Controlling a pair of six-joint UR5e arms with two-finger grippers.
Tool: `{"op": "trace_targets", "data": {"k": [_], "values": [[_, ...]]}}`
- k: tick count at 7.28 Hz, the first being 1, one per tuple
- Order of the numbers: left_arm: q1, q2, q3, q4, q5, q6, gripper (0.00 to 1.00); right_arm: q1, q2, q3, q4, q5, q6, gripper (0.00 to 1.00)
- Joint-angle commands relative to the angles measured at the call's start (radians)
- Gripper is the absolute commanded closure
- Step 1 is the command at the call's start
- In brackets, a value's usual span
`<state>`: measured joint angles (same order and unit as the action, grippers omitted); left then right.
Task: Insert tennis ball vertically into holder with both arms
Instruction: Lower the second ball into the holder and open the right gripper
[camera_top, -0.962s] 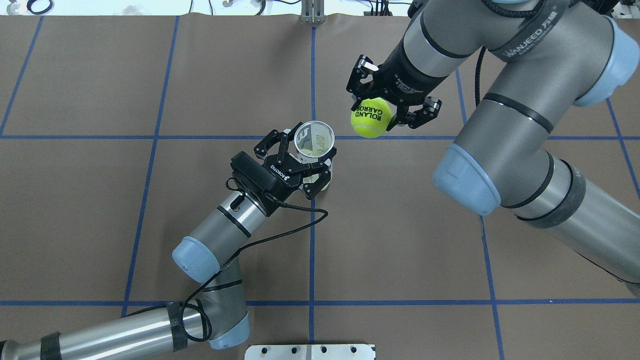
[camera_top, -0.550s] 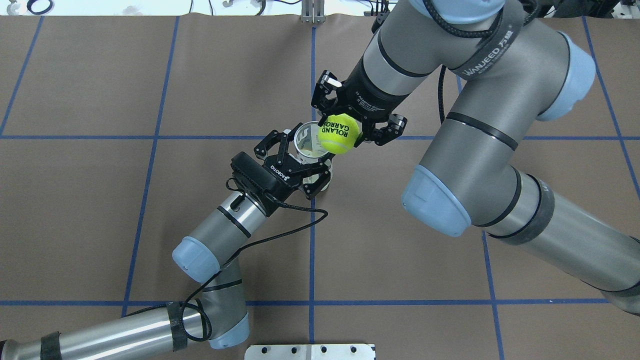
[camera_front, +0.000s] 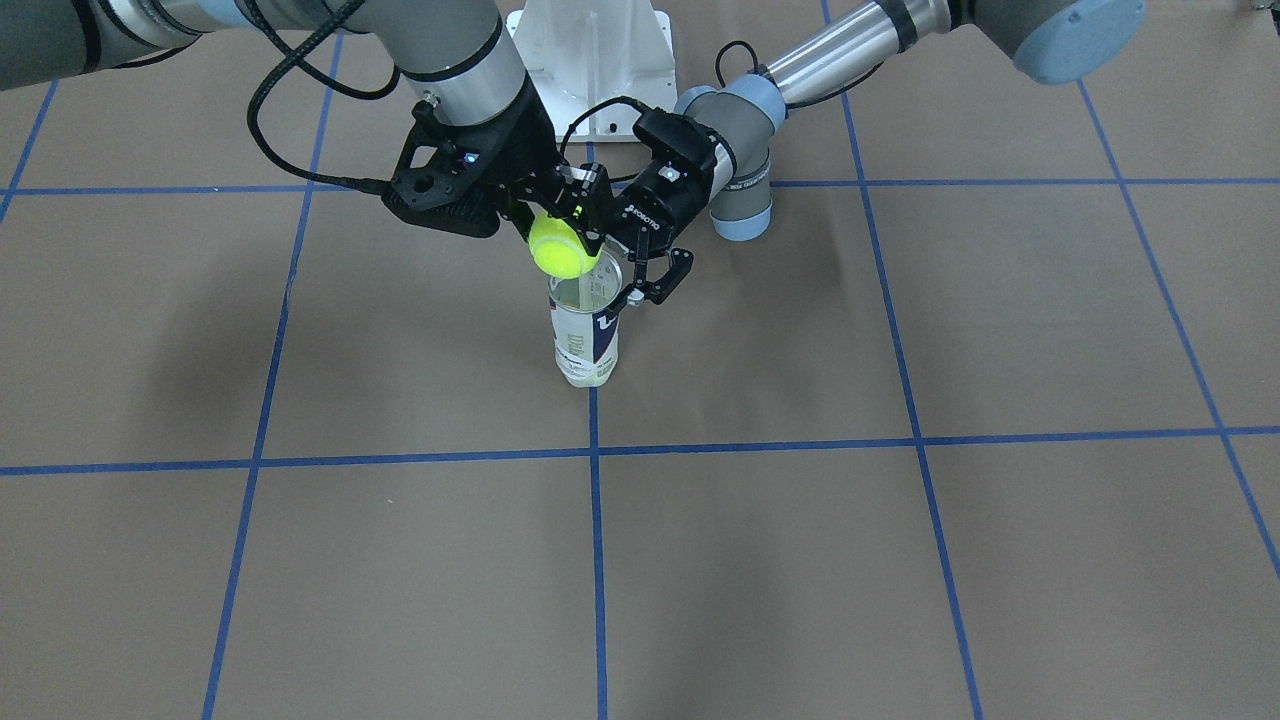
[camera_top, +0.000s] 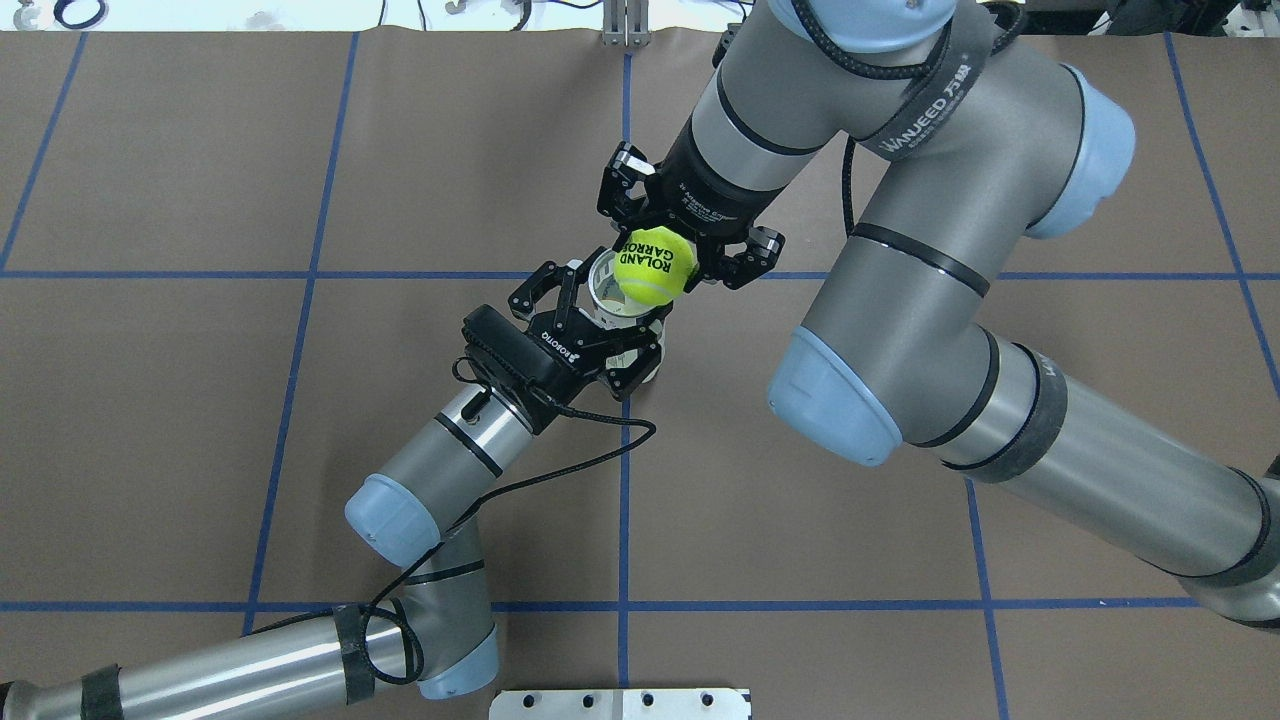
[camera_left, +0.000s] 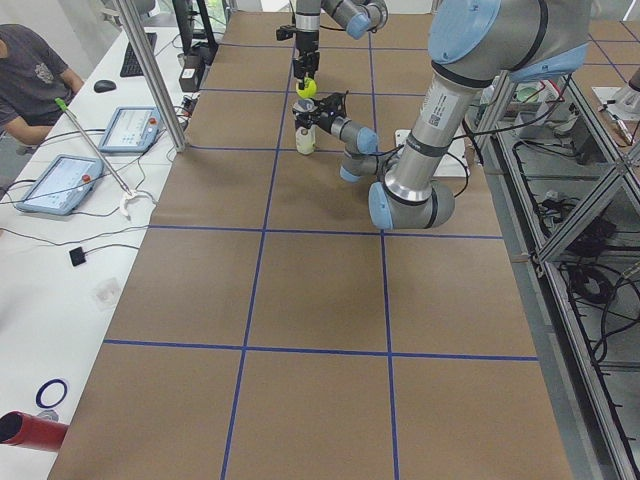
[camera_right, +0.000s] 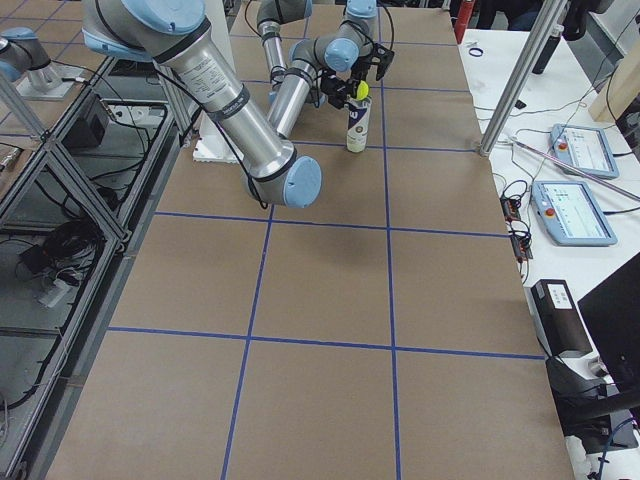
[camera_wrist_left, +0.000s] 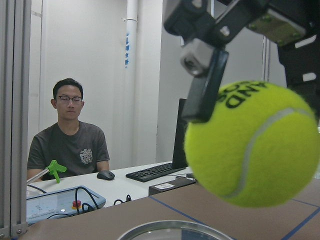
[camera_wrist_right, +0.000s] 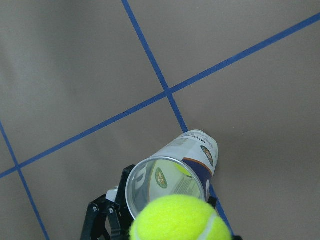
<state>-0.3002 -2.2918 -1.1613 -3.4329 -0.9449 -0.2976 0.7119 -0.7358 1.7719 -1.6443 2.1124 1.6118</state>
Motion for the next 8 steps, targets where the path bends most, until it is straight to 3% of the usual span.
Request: {"op": "trace_targets", "data": {"k": [1, 3, 4, 5, 6, 8], "values": [[0.000, 0.000, 0.000, 0.000, 0.000, 0.000, 0.14, -0.003, 0.012, -0.037, 0.044, -0.005, 0.005, 1.00], [0.001, 0.000, 0.000, 0.000, 0.000, 0.000, 0.14, -0.012, 0.007, -0.038, 0.044, -0.009, 0.005, 1.00], [0.001, 0.000, -0.001, 0.000, 0.000, 0.000, 0.14, -0.015, 0.006, -0.038, 0.044, -0.011, 0.005, 0.81], [0.000, 0.000, 0.000, 0.000, 0.000, 0.000, 0.14, -0.017, 0.004, -0.035, 0.043, -0.012, 0.008, 0.17], [0.001, 0.000, 0.000, 0.000, 0.000, 0.000, 0.14, -0.017, 0.004, -0.037, 0.043, -0.014, 0.017, 0.02], [0.001, 0.000, -0.001, 0.000, 0.000, 0.000, 0.13, -0.017, 0.006, -0.037, 0.043, -0.015, 0.017, 0.01]]}}
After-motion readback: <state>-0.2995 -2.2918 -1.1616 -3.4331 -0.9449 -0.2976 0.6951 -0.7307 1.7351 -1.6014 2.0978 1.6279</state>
